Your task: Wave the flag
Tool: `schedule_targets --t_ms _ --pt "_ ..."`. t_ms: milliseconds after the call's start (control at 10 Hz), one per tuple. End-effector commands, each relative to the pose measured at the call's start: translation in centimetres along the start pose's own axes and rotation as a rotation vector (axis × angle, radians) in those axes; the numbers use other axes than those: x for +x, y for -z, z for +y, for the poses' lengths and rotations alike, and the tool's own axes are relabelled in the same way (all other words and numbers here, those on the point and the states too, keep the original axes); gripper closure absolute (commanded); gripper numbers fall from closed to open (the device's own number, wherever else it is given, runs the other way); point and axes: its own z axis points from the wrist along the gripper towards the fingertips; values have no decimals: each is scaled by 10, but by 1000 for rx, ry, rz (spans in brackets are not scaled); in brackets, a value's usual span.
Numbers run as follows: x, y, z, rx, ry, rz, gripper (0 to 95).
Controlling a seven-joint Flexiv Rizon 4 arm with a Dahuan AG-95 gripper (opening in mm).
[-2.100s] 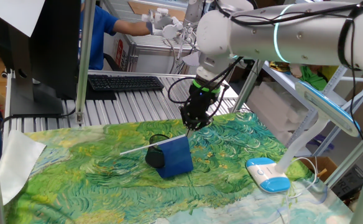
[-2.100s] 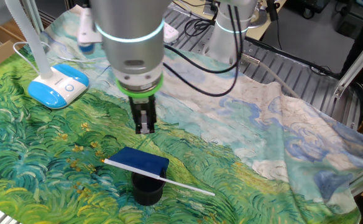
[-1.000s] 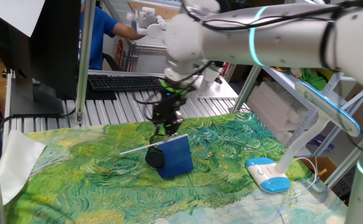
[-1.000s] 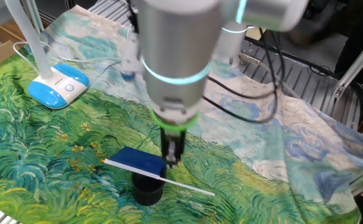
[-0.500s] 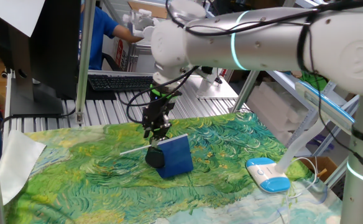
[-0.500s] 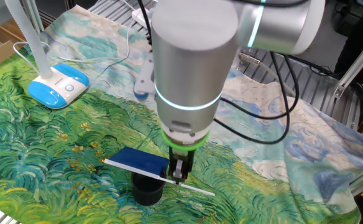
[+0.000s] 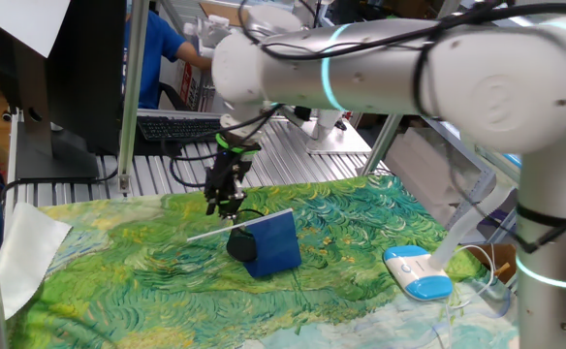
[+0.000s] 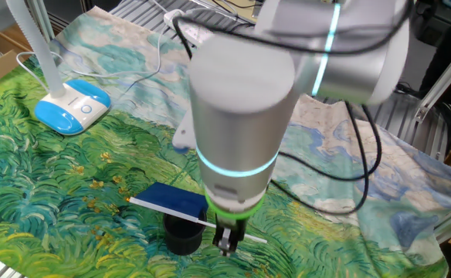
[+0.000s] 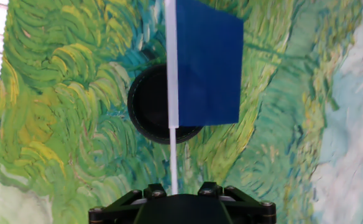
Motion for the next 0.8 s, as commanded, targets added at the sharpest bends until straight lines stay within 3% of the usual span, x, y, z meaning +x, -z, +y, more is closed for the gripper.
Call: schedule_targets --t_ms 100,800 --pt "2 -5 0 -1 -3 -17 570" --pt "5 -13 -4 7 -3 -50 570"
